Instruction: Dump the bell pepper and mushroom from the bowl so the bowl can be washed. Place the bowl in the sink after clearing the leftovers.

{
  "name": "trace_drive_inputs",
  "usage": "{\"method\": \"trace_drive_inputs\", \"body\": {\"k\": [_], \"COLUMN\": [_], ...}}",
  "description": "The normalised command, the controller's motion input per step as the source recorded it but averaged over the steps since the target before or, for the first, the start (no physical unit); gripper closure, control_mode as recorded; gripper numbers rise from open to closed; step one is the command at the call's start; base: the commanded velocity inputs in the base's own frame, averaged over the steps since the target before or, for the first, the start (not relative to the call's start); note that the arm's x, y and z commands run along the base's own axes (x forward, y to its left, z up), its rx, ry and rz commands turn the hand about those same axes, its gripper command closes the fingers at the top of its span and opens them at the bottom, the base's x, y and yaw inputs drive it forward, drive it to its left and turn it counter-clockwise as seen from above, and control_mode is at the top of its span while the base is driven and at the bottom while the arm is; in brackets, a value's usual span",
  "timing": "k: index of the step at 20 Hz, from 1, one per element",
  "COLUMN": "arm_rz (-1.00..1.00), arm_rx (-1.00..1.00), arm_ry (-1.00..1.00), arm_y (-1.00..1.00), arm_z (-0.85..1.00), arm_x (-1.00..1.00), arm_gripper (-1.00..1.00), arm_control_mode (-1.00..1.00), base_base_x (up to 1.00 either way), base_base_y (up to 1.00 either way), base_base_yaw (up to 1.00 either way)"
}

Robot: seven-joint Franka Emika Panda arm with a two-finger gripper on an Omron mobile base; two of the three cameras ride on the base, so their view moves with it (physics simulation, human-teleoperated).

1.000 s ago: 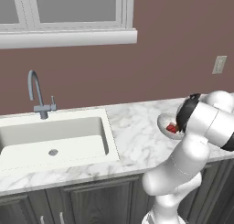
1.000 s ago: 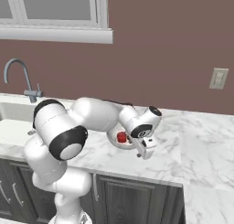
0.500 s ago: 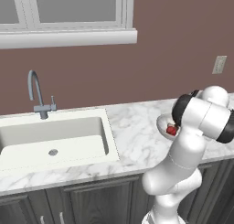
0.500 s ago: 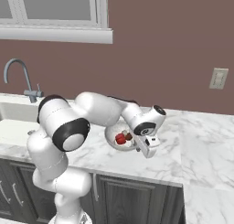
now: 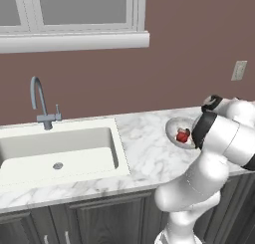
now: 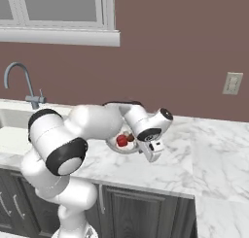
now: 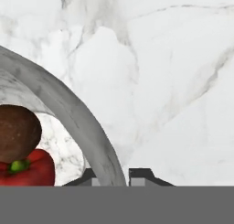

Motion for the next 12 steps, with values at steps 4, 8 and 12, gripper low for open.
{"method": "trace_drive_inputs", "body": {"k": [4,8,12], "arm_rz": [0.0,0.0,0.0], "arm_rx": [0.0,0.0,-0.01], "arm_ry": [-0.26,-0.18,-0.02], "arm_y": [0.89,1.0,1.0], "arm_z": [0.87,0.85,0.73], "arm_x": [-0.22,-0.15,-0.06], "arm_gripper": [1.0,1.0,1.0], "arm_control_mode": [-1.0,-1.0,-1.0], "base_base_x": [0.0,0.0,0.0], "base_base_y": [0.0,0.0,0.0], "base_base_yaw": [0.0,0.0,0.0]}}
